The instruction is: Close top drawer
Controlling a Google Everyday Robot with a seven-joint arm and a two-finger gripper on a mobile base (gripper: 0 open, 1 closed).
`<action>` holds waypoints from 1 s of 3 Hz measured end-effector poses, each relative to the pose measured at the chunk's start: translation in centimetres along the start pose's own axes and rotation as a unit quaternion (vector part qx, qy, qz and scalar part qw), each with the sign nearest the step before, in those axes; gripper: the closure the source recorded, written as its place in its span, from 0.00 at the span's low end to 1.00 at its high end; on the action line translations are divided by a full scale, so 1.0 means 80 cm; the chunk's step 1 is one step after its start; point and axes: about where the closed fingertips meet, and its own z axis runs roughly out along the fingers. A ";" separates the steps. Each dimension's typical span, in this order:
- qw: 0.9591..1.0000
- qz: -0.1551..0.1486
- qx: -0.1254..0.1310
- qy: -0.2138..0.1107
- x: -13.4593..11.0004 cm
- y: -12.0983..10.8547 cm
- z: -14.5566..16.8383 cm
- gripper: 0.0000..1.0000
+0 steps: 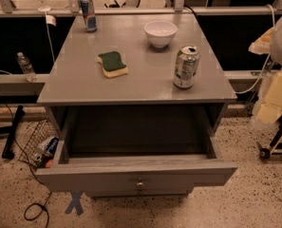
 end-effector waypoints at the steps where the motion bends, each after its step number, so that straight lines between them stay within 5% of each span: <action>1: 1.000 0.000 0.000 0.000 0.000 0.000 0.000 0.00; 2: 0.999 0.038 -0.027 -0.010 0.010 0.019 0.031 0.00; 3: 0.990 0.116 -0.082 -0.007 0.028 0.064 0.098 0.00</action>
Offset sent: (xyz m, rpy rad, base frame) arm -0.0328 0.0025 -0.1145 0.2064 0.2392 -0.2165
